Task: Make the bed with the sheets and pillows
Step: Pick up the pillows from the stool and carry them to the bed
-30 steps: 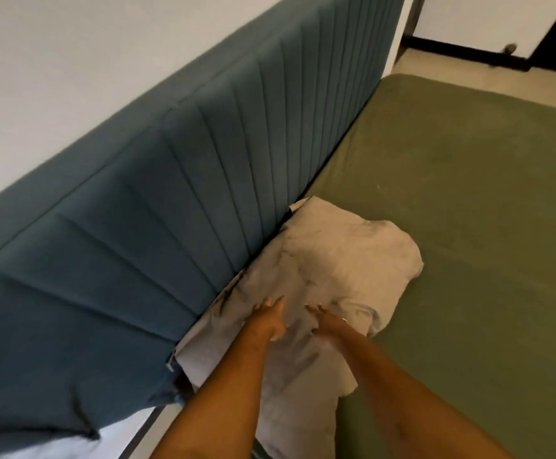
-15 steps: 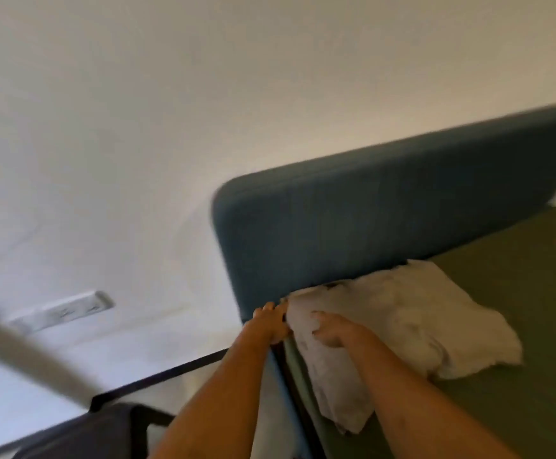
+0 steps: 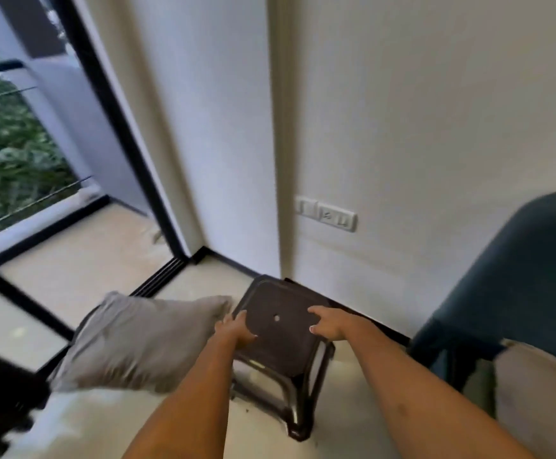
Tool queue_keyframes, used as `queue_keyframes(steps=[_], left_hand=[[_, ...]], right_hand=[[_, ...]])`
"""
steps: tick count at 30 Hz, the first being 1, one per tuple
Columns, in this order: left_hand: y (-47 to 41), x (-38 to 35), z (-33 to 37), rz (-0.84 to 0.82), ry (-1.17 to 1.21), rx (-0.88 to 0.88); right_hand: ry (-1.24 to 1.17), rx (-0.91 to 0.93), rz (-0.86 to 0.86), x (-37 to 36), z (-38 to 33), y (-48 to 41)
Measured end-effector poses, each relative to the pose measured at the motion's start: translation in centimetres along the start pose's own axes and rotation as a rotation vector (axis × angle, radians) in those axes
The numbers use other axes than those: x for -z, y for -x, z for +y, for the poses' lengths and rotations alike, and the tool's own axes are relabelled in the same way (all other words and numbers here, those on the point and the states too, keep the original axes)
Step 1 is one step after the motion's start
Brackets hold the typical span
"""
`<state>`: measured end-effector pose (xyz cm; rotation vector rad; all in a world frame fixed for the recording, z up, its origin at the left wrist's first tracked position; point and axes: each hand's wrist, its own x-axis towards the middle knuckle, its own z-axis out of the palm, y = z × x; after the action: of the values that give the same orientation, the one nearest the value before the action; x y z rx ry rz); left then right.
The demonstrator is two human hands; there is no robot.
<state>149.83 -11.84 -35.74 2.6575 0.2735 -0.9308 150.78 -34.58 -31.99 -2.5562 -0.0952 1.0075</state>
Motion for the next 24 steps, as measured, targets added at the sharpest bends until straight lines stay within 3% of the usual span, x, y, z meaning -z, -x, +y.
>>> queue_keyframes(steps=[8, 14, 24], left_hand=[[-1.4, 0.0, -10.3, -0.055, 0.190, 0.188], [-2.5, 3.3, -15.2, -0.025, 0.262, 0.239], [-1.6, 6.5, -28.5, 0.042, 0.374, 0.430]], right_hand=[[0.105, 0.049, -0.192, -3.8, -9.8, -6.6], [0.177, 0.077, -0.209, -3.0, -16.2, -10.8], [0.343, 0.353, -0.322, -9.1, -31.2, -16.9]])
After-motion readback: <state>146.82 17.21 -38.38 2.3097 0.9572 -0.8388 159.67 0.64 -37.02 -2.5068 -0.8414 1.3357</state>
